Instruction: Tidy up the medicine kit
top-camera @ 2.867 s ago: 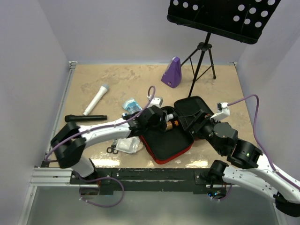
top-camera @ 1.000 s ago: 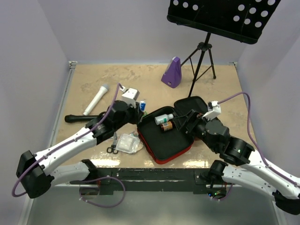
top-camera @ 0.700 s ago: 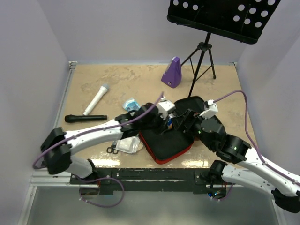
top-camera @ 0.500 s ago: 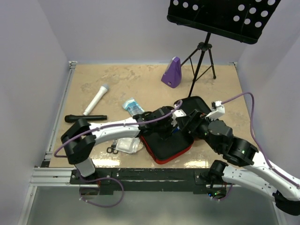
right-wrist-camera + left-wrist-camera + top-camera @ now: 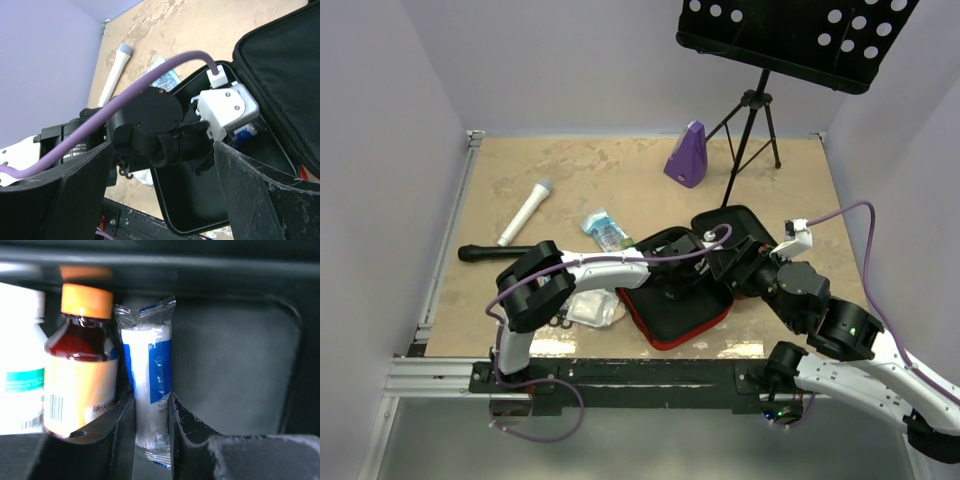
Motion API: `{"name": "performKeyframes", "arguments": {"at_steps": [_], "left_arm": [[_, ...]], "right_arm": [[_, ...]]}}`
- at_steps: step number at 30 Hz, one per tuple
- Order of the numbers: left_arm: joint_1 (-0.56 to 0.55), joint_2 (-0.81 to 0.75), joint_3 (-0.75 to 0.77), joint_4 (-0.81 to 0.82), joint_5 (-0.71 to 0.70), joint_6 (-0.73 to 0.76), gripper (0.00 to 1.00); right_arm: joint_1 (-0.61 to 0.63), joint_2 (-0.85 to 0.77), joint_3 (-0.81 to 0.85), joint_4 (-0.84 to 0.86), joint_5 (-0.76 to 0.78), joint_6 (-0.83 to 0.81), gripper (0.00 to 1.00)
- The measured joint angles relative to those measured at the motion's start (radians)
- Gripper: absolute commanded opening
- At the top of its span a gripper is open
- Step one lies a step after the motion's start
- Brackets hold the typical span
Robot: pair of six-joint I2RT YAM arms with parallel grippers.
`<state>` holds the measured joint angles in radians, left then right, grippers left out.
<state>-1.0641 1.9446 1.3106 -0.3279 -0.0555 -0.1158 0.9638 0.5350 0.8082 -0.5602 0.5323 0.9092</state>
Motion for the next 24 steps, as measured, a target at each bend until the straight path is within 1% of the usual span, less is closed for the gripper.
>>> {"name": "performKeyframes", "arguments": {"at_steps": [4,6,9,12,15,19,24], "left_arm": [[0.022,0.017,0.012,0.011,-0.036,-0.033,0.29],[0.034,0.017,0.014,0.013,-0.048,-0.056,0.31],[0.039,0.017,0.014,0.019,-0.069,-0.077,0.40],[0.039,0.017,0.014,0.021,-0.079,-0.089,0.52],[0.038,0.008,0.014,0.024,-0.080,-0.098,0.58],[0.040,-0.036,0.010,0.023,-0.087,-0.101,0.61],[0.048,-0.137,0.004,0.017,-0.103,-0.102,0.63]], "right_arm": [[0.000,0.000,0.000,-0.005,0.000,0.001,0.86],[0.000,-0.001,0.000,-0.005,0.000,0.002,0.87],[0.000,-0.002,0.000,-0.005,0.000,0.005,0.87],[0.000,-0.003,0.000,-0.005,0.000,0.006,0.87],[0.000,-0.003,0.000,-0.005,0.000,0.006,0.87],[0.000,-0.003,0.000,-0.005,0.000,0.006,0.87],[0.000,0.000,0.000,-0.003,0.000,0.006,0.87]]}}
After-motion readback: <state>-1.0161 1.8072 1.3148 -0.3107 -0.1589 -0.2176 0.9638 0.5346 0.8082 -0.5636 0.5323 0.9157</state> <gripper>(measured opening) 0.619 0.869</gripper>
